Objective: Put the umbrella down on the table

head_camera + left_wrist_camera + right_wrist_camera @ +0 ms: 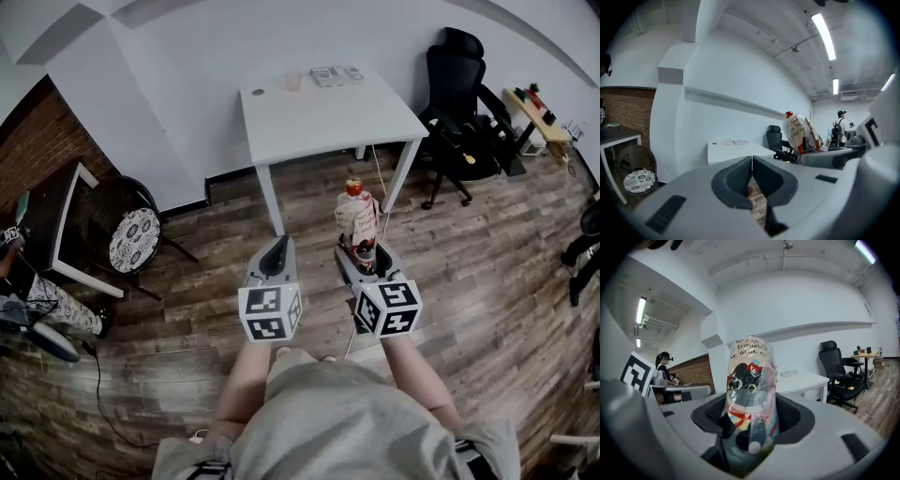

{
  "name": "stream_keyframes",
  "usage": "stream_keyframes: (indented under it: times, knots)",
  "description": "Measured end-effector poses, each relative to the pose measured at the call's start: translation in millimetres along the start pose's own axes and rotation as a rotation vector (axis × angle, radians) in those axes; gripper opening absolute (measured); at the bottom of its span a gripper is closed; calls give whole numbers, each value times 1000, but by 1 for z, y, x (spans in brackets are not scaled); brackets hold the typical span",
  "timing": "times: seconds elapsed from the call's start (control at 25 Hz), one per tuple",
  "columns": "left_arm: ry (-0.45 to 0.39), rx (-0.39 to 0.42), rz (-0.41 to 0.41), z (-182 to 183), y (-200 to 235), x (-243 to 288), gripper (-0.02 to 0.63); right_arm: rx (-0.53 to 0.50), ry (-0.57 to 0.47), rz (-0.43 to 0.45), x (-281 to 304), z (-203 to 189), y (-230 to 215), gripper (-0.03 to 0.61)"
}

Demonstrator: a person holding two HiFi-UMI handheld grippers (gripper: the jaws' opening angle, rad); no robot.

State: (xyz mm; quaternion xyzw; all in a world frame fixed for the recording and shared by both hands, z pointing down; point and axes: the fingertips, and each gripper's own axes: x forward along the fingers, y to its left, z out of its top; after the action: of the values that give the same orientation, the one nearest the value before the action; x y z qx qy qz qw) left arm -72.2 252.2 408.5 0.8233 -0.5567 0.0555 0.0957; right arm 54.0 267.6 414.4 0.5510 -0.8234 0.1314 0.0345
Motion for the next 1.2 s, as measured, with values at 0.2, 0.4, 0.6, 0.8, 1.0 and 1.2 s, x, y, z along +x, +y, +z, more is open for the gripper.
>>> stream_keyframes:
  times: [0.2,0.4,0.6,0.8,1.0,1.2]
  knots:
    - [12,4,18,-9,-10,0,8,13,1,4,-7,-3,-9,276]
    - [18,-14,18,-13,-18,2,8,16,9,9,-9,-7,-18,276]
    - [20,-28,17,-14,-23,7,8,28,11,9,-9,-9,-25,276]
    - [9,-48,-2,-7,-23,19,8,37,16,2,-3,-10,-34,276]
    - [-1,-44,-12,-1,-19,44,8,41,11,-7,13,-7,-49,276]
    - [-11,-43,-28,8,-8,77,8,43,16,-10,46,2,-64,276]
